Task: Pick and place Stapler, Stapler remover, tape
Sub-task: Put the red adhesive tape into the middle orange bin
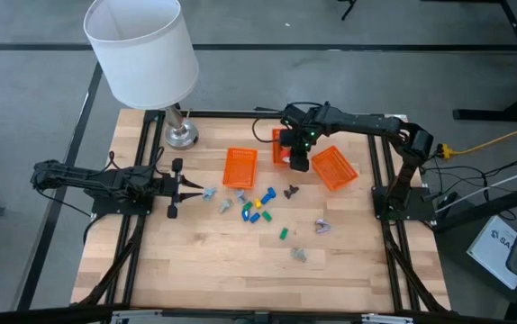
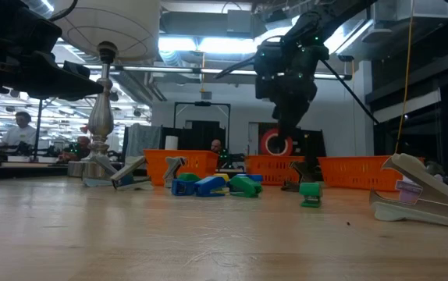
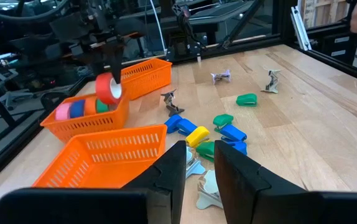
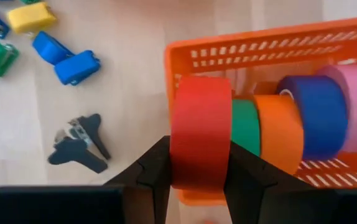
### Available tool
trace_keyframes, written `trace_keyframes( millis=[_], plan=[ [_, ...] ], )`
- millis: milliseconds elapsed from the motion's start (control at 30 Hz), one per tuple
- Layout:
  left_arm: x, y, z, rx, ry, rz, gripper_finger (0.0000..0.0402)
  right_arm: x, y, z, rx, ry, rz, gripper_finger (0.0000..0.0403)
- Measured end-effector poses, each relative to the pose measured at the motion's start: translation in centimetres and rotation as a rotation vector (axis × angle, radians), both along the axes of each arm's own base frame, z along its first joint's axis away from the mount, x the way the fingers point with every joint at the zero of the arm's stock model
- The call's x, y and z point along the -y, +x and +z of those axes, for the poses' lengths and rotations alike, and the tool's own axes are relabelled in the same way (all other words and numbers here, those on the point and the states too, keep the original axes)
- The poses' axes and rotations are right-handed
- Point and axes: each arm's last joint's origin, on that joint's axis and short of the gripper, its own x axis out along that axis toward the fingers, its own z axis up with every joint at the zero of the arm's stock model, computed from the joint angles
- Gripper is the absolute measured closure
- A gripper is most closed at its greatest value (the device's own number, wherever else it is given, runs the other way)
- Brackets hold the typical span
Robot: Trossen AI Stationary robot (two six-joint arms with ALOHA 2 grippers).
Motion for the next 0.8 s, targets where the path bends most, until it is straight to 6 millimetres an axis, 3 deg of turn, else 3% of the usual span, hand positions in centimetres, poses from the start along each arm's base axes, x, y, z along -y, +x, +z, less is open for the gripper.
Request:
trace_keyframes(
  millis=[400,667,800],
  plan=[
    [0.0,0.0,0.0,0.0,0.0,0.0,0.0322,0.7,-0.4,-0.1,-0.01,-0.005,-0.023,0.0283],
    [0.0,0.0,0.0,0.0,0.0,0.0,0.0324,0.6,-1.0,-2.1,-0.016,-0.007,-0.029,0.0283],
    [0.0,0.0,0.0,0.0,0.0,0.0,0.0322,0.6,-1.0,-2.2,-0.02,-0.005,-0.029,0.0283]
  ],
)
